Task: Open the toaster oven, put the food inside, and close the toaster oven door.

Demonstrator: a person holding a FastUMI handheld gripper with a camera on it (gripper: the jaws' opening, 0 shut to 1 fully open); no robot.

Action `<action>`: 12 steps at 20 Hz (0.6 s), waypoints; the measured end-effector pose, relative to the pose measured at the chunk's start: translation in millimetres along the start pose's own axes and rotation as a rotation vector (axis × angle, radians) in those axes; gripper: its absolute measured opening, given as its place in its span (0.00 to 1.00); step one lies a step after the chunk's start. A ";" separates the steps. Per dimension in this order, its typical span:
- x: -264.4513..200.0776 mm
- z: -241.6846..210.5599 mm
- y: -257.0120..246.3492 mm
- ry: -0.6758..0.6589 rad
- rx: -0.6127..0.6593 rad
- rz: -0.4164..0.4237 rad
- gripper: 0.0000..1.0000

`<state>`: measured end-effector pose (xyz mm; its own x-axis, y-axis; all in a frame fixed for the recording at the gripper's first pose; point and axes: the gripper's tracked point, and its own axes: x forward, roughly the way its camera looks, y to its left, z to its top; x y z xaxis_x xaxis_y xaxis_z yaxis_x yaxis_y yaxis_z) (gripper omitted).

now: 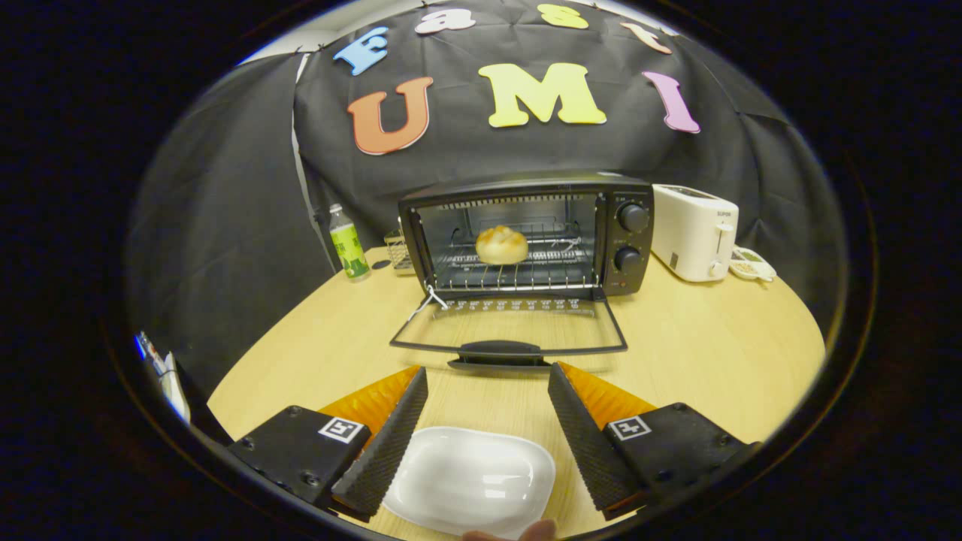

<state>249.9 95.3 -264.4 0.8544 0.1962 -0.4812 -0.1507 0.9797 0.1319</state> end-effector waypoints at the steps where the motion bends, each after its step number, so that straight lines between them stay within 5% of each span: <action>1: 6.5 -7.0 1.4 0.019 -0.002 0.000 1.00; 12: 64.9 -31.1 -6.6 0.148 -0.038 -0.082 1.00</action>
<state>290.8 102.8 -323.4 0.7823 0.1163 -0.6120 -0.1042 0.9930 0.0555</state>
